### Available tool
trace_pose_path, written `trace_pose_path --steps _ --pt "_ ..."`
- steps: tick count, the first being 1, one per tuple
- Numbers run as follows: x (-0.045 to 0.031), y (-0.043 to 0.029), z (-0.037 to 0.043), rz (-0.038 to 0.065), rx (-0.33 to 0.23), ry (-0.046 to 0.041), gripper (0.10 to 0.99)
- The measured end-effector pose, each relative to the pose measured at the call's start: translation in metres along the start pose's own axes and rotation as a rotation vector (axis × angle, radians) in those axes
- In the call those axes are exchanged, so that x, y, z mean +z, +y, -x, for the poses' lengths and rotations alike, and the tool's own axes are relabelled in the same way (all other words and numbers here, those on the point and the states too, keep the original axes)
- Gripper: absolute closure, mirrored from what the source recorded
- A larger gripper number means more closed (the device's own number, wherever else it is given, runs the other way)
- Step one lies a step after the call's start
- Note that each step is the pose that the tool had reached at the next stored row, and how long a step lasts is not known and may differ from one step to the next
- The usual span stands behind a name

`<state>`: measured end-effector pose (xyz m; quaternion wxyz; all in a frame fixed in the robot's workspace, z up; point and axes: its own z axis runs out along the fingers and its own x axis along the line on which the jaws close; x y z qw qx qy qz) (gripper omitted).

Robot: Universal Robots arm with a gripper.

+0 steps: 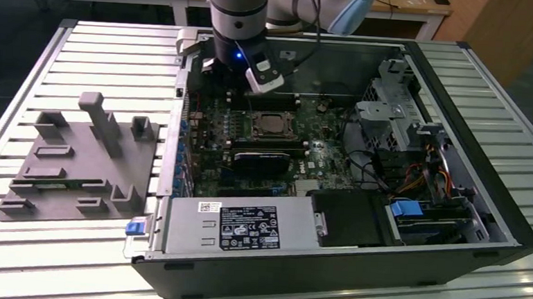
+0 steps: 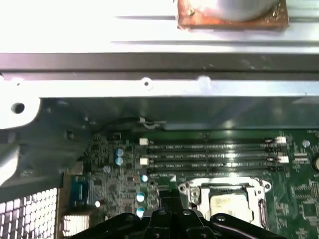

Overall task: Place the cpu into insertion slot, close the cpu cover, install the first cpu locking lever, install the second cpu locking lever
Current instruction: 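Install the first cpu locking lever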

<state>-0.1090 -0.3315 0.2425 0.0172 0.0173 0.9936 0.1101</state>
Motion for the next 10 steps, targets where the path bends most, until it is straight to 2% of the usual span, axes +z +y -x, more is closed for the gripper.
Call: trace_pose_path --steps 3,5,6,10 --pt "-0.0001 0.0000 -0.0021 0.037 0.002 0.0012 0.984" --pt "-0.0001 -0.0001 -0.0028 0.057 0.002 0.0016 0.984" --pt "-0.0001 0.0000 -0.0029 0.061 0.003 0.0017 0.984" --pt "-0.0001 0.0000 -0.0019 0.061 0.002 0.0019 0.984"
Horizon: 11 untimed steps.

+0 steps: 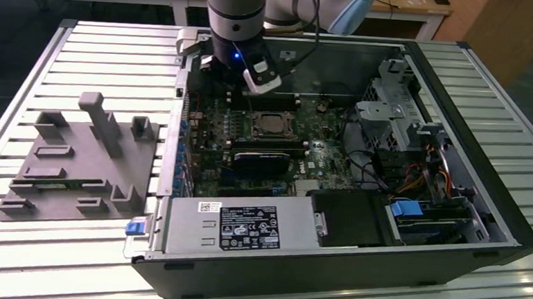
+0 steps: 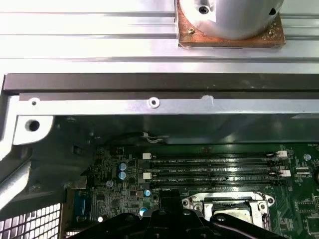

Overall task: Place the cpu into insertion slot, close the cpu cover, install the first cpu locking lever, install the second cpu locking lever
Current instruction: 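Install the first cpu locking lever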

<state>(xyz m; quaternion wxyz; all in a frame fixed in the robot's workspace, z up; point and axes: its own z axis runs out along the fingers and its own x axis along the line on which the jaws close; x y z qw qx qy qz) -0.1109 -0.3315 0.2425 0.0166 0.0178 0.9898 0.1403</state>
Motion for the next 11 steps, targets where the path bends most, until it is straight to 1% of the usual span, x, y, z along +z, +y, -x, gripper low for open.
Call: trace_pose_path --steps 3,6,11 --pt "0.0002 0.0001 0.0038 0.000 0.000 -0.0001 0.984" --pt "0.0004 0.0003 0.0094 0.000 0.000 0.0000 0.984" --pt "0.0009 0.0007 0.0232 0.001 0.000 -0.0001 0.984"
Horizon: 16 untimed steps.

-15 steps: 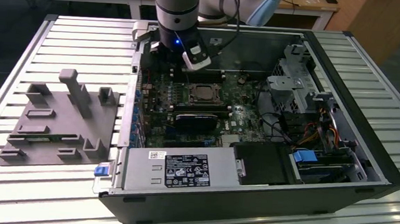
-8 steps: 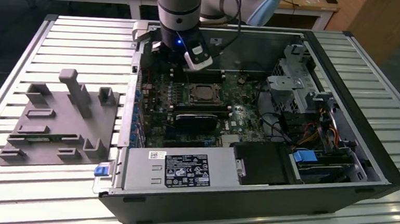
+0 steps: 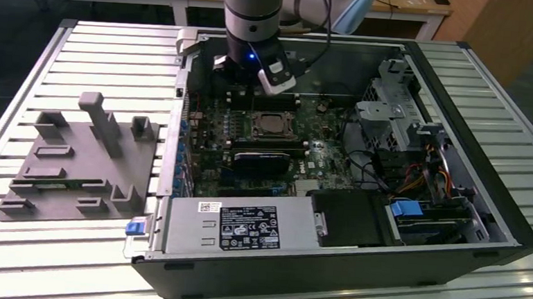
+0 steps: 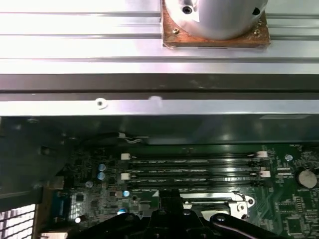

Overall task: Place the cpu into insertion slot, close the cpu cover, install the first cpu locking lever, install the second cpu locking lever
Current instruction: 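Install the first cpu locking lever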

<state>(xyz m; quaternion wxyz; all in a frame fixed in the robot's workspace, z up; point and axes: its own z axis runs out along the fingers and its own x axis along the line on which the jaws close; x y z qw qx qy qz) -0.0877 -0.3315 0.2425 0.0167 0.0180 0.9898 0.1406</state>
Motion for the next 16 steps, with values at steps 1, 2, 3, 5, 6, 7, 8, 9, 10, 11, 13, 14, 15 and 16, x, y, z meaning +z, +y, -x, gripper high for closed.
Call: trace_pose_path --steps 1,2,3,5,6,7,8,9,10,11,13,14,15,16 --pt "0.0001 0.0001 0.0032 0.000 0.000 -0.0001 0.984" --pt "0.0003 0.0002 0.0062 0.000 0.000 -0.0001 0.984" --pt "0.0004 0.0003 0.0093 0.000 0.000 -0.0002 0.984" --pt "0.0006 0.0004 0.0153 0.000 0.001 -0.0002 0.984" --pt "0.0007 0.0005 0.0174 0.000 0.001 -0.0002 0.984" --pt "0.0007 0.0005 0.0180 0.000 0.001 -0.0001 0.984" --pt "0.0007 0.0005 0.0180 0.000 0.001 -0.0002 0.984" --pt "0.0007 0.0005 0.0180 0.000 0.001 -0.0002 0.984" --pt "0.0007 0.0005 0.0181 0.000 0.001 -0.0004 0.984" --pt "0.0007 0.0005 0.0181 0.000 0.001 -0.0006 0.984" --pt "0.0007 0.0005 0.0181 0.000 -0.001 -0.0084 0.984" --pt "0.0008 0.0003 0.0181 0.001 -0.005 -0.0198 0.984" --pt "0.0009 0.0000 0.0180 0.001 -0.009 -0.0328 0.984" --pt "0.0009 -0.0003 0.0179 0.002 -0.012 -0.0461 0.984"
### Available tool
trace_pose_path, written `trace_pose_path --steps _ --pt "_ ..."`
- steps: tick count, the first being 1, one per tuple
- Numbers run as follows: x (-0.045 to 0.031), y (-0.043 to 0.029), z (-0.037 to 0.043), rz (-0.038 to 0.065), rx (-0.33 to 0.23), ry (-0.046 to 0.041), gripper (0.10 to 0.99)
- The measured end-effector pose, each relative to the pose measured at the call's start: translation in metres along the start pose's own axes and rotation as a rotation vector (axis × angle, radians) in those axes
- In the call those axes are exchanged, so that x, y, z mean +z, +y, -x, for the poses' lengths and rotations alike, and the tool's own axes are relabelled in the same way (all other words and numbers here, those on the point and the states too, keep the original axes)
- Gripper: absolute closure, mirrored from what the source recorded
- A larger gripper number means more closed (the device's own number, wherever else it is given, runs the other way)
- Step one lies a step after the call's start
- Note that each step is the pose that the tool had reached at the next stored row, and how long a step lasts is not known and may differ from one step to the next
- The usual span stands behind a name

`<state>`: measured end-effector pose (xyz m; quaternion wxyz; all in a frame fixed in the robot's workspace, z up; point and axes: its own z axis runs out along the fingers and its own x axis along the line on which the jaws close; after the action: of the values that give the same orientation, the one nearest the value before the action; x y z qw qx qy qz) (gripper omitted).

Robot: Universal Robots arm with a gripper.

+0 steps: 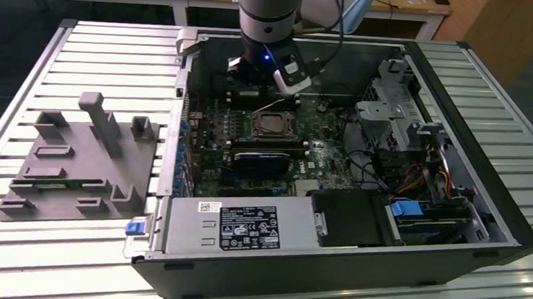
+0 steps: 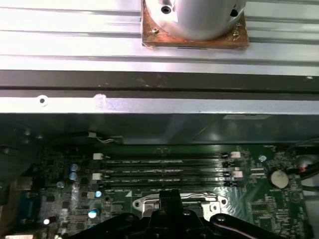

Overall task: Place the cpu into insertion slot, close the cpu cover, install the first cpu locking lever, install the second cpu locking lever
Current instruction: 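Install the first cpu locking lever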

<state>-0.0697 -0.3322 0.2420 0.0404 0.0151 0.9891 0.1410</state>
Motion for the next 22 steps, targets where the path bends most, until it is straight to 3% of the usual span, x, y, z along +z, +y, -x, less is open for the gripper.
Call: trace_pose_path --steps 6,8,15,22 --pt "0.0003 -0.0017 -0.0008 0.005 -0.022 -0.0776 0.984" --pt "0.0013 -0.0022 -0.0013 0.006 -0.027 -0.0944 0.984" --pt "0.0099 -0.0049 -0.0024 0.007 -0.033 -0.1142 0.984" --pt "0.0148 -0.0057 -0.0030 0.005 -0.020 -0.1227 0.984"
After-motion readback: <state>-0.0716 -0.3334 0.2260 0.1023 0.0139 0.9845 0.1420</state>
